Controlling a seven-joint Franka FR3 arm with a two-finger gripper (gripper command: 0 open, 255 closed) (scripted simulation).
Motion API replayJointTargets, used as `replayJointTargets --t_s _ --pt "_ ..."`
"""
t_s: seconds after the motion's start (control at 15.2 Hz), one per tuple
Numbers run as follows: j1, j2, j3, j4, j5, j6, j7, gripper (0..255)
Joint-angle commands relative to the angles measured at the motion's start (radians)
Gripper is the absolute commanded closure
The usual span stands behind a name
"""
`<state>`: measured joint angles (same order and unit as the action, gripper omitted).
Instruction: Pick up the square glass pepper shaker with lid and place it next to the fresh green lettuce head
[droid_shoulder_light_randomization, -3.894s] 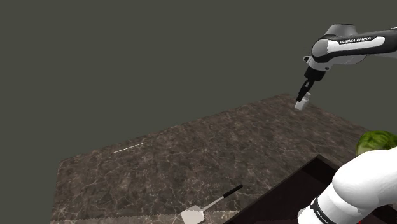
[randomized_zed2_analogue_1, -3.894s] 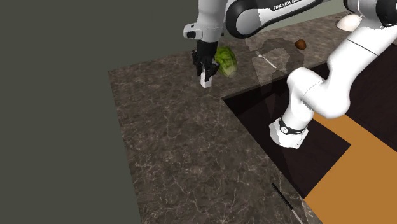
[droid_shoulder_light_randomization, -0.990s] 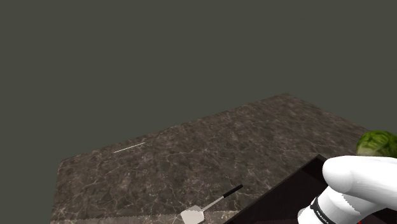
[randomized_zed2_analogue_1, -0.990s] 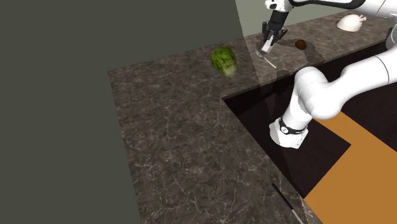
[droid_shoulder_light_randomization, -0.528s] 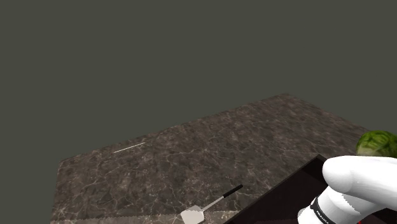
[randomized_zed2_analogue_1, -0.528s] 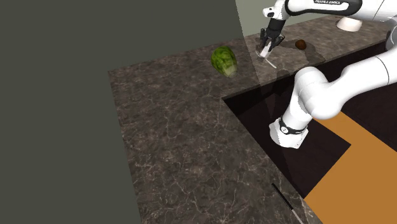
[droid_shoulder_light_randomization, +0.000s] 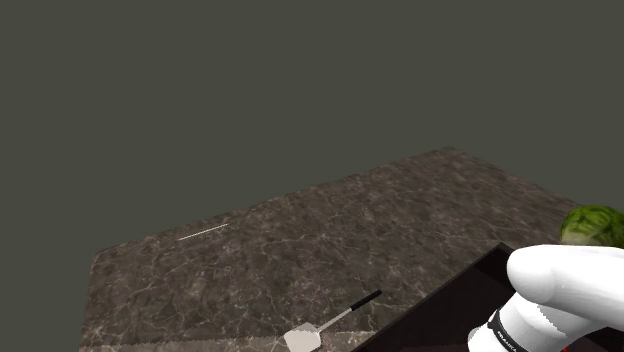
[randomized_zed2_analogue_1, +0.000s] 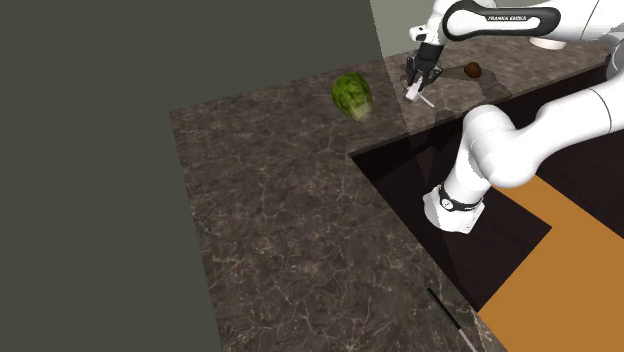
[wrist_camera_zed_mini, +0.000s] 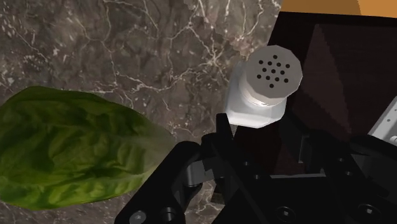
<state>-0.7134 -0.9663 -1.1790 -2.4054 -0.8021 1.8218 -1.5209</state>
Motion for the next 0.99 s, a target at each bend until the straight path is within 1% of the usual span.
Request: replayJointTargets --t_s 0.0,0.46,0.92 --pt "0.004 0.002 -0.023 -0.014 -0.016 0.023 0.003 255" --pt "0.024 0.012 -0.110 -0.057 -0.075 0.103 0.015 255" --pt "0.057 0.026 -0.209 -0.089 -0.139 0.184 0.031 255"
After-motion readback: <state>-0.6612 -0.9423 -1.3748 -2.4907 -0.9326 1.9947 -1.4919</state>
